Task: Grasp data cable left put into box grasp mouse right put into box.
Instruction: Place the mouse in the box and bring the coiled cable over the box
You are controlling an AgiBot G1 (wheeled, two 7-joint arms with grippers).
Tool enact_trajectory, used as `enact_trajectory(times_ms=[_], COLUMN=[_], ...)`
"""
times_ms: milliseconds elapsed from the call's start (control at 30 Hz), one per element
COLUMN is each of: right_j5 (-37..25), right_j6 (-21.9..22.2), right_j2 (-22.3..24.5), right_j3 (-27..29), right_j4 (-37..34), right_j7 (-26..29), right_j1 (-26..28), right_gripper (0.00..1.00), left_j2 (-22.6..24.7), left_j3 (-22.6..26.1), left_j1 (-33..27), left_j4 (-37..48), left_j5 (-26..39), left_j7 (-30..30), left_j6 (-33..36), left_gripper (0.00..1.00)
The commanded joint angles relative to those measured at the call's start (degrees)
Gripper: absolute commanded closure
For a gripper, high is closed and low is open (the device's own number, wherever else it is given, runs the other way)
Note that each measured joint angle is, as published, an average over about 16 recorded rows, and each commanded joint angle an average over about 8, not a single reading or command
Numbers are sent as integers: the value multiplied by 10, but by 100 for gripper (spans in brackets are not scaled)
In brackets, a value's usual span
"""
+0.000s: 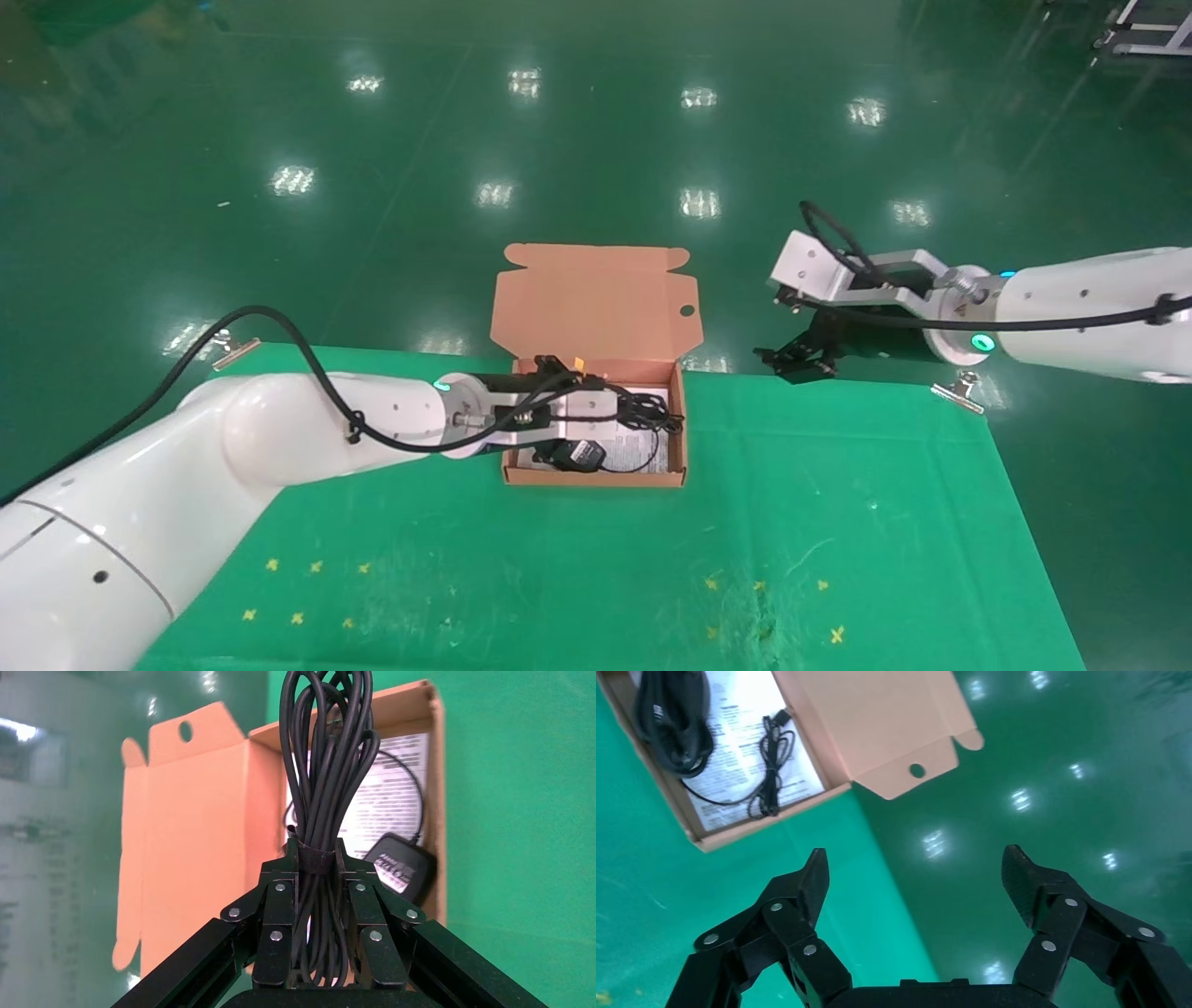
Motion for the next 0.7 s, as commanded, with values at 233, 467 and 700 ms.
enact_trajectory(times_ms=[233,467,700], right_j5=[-16,-15,-13], right_j6=[1,1,2], right_j2=[21,19,16], right_j3=[-3,-3,-2], right_j4=[43,38,33], right_j7=[27,23,21], right_j1=[-2,-2,-2], right_gripper=[0,0,0], left_j2=[4,3,-4], left_j3=[40,35,28], left_j1=[-7,-7,-6], left_j4=[16,12,3], left_j5=[-32,-29,-28], left_j7=[29,26,24], left_j6=[-5,-3,-2], left_gripper=[0,0,0])
